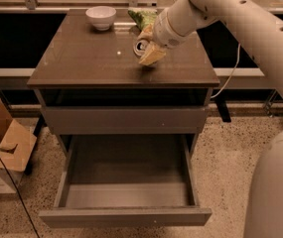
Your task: Pick 7up can from middle drawer and place on counter
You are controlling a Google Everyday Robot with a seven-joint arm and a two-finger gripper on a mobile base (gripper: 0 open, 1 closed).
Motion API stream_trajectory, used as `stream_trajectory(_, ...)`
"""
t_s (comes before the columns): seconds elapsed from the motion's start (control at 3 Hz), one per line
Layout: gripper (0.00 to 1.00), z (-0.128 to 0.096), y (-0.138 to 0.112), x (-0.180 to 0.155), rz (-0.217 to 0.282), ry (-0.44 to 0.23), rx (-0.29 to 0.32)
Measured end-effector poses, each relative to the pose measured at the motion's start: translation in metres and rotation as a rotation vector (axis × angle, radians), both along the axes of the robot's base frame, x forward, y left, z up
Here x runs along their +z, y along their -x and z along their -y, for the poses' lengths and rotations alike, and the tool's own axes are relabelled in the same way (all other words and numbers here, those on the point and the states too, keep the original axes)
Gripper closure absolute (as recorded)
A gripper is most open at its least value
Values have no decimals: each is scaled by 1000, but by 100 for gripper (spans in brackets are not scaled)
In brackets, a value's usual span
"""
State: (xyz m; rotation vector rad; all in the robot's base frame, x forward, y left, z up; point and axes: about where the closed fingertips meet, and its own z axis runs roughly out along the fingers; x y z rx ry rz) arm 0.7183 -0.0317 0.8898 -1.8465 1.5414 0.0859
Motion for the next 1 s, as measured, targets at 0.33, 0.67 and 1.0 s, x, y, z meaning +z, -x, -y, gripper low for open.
stream_trajectory(0.33, 62, 2, -13, -10, -11, 7, -26)
stream_trajectory(0.67, 39, -2, -29, -17, -20, 2, -34)
stream_trajectory(1.0, 8, -16, -49, -19, -32, -42, -28)
